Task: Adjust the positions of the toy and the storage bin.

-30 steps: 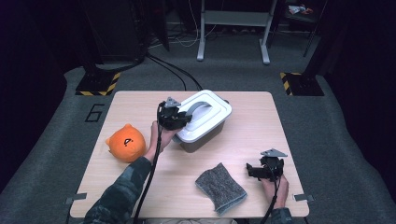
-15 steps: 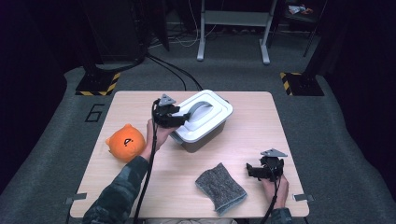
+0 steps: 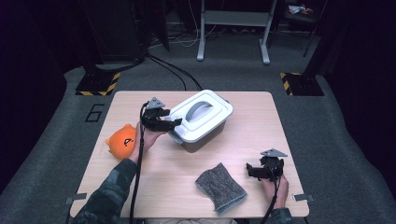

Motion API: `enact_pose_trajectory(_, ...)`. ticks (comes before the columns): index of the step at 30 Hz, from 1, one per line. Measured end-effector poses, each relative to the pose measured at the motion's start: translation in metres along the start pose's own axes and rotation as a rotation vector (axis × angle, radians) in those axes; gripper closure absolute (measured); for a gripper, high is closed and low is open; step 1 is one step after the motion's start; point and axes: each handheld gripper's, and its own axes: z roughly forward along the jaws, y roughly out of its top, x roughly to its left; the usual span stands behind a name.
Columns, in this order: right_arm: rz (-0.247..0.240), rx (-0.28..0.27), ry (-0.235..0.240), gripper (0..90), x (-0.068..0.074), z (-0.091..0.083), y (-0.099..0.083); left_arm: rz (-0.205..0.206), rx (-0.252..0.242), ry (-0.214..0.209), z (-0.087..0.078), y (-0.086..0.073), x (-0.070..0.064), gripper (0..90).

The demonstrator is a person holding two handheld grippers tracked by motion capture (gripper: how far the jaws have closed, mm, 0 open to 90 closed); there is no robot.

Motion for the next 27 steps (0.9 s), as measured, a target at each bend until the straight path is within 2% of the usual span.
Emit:
enact_pose_trajectory(4, 0.000, -0.001, 0.002, 3.9, 0.000, 0.000, 0.000, 0.010, 0.010, -0.007, -0.006, -0.009, -0.003, 24.7)
enact_pose_trajectory(6, 0.000, 0.000, 0.000, 3.9, 0.000, 0.000, 0.000, 0.022, 0.010, 0.008, -0.010, -0.015, -0.004, 24.0)
enact_pose_trajectory(7, 0.000, -0.001, 0.002, 3.9, 0.000, 0.000, 0.000, 0.024, 0.020, 0.002, -0.012, -0.018, -0.004, 23.6)
enact_pose_trajectory(12, 0.000, 0.000, -0.001, 3.9, 0.000, 0.000, 0.000, 0.006, 0.017, 0.002, -0.016, -0.030, -0.001, 21.5)
enact_pose_trajectory(18, -0.001, 0.000, -0.001, 3.9, 0.000, 0.000, 0.000, -0.013, 0.051, -0.036, -0.013, -0.046, 0.005, 20.6)
enact_pose_trajectory(21, -0.001, 0.001, -0.001, 3.9, 0.000, 0.000, 0.000, -0.048, 0.049, -0.073, -0.012, -0.049, 0.007, 20.3)
enact_pose_trajectory(22, -0.001, 0.000, -0.001, 3.9, 0.000, 0.000, 0.000, -0.038, 0.047, -0.077, -0.012, -0.050, 0.008, 20.3)
enact_pose_trajectory(27, -0.002, 0.001, -0.002, 3.9, 0.000, 0.000, 0.000, -0.043, 0.052, -0.116, -0.011, -0.050, 0.010, 20.3)
